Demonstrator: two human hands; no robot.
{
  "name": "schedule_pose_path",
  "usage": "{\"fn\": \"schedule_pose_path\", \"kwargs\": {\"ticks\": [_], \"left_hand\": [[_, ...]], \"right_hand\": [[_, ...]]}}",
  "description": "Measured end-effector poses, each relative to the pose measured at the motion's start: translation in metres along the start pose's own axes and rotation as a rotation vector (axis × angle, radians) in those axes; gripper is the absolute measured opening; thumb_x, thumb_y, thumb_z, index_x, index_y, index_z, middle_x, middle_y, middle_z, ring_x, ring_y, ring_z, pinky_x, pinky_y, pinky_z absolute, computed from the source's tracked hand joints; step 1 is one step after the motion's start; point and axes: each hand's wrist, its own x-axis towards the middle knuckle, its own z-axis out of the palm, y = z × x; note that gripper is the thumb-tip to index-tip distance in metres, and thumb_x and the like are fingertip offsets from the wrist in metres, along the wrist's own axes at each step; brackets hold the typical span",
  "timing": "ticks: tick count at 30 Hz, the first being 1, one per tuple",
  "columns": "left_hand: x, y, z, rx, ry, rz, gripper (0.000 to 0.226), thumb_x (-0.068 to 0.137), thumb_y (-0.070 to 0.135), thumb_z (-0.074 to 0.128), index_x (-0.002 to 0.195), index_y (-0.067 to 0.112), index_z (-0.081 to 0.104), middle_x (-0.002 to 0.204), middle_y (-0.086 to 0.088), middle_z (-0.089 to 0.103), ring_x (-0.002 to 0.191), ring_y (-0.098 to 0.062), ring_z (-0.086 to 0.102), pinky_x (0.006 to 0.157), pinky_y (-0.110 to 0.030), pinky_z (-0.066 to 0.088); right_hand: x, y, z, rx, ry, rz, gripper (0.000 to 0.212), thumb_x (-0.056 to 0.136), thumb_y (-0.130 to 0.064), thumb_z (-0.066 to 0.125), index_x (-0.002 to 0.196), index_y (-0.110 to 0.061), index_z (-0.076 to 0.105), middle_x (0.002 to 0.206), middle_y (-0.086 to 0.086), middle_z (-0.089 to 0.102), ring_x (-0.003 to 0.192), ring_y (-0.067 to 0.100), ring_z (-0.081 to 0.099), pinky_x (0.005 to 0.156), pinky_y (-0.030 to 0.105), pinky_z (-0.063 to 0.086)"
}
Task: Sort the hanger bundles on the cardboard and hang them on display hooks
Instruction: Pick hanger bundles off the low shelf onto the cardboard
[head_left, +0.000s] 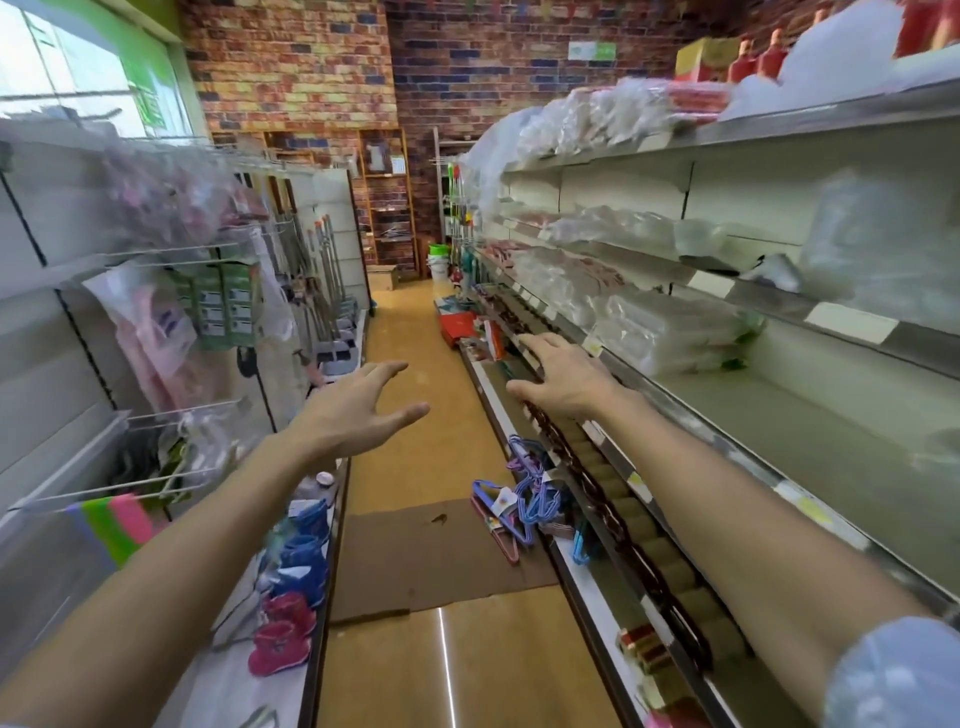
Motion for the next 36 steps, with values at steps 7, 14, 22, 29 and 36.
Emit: {"fn": "schedule_pose_path", "kwargs": {"ticks": [7, 14, 22, 29, 36], "left_hand": [[0.129, -0.04, 0.021, 0.005, 0.016, -0.03, 0.08, 0.087, 0.072, 0.044, 0.152, 0.028, 0.029, 0.156, 0.004, 0.038, 0.139, -0.016, 0.04, 0.107, -0.043, 0.041], [0.219, -0.089, 0.059, -0.023, -0.002, -0.075, 0.083, 0.084, 0.077, 0.043, 0.151, 0.029, 0.031, 0.153, 0.001, 0.041, 0.135, -0.019, 0.046, 0.107, -0.048, 0.042], [0.306, -0.14, 0.126, -0.096, -0.053, -0.039, 0.091, 0.081, 0.078, 0.045, 0.15, 0.019, 0.035, 0.152, -0.001, 0.044, 0.135, -0.018, 0.045, 0.108, -0.043, 0.042], [0.412, -0.189, 0.175, -0.137, -0.082, -0.005, 0.078, 0.089, 0.063, 0.054, 0.15, 0.017, 0.036, 0.149, -0.004, 0.047, 0.133, -0.021, 0.046, 0.103, -0.036, 0.04], [0.519, -0.246, 0.212, -0.186, -0.131, 0.038, 0.075, 0.089, 0.06, 0.056, 0.149, 0.021, 0.036, 0.146, -0.002, 0.049, 0.13, -0.02, 0.049, 0.101, -0.039, 0.045]], "right_hand": [[0.146, 0.03, 0.028, 0.016, -0.028, -0.024, 0.08, 0.091, -0.062, 0.052, 0.157, -0.032, 0.019, 0.163, -0.003, 0.022, 0.147, 0.028, 0.028, 0.115, 0.055, 0.03], [0.248, 0.05, 0.063, -0.003, -0.062, -0.03, 0.082, 0.089, -0.068, 0.052, 0.156, -0.034, 0.02, 0.164, -0.005, 0.021, 0.148, 0.03, 0.025, 0.115, 0.054, 0.03], [0.343, 0.069, 0.115, -0.024, -0.09, -0.006, 0.081, 0.089, -0.067, 0.053, 0.156, -0.034, 0.021, 0.163, -0.002, 0.025, 0.144, 0.03, 0.033, 0.112, 0.052, 0.034], [0.442, 0.08, 0.166, -0.04, -0.123, 0.014, 0.079, 0.09, -0.065, 0.054, 0.155, -0.034, 0.021, 0.161, -0.003, 0.027, 0.142, 0.031, 0.036, 0.11, 0.051, 0.034], [0.545, 0.093, 0.208, -0.001, -0.115, 0.12, 0.08, 0.091, -0.062, 0.055, 0.156, -0.03, 0.022, 0.162, -0.001, 0.026, 0.144, 0.031, 0.034, 0.111, 0.055, 0.032]]}}
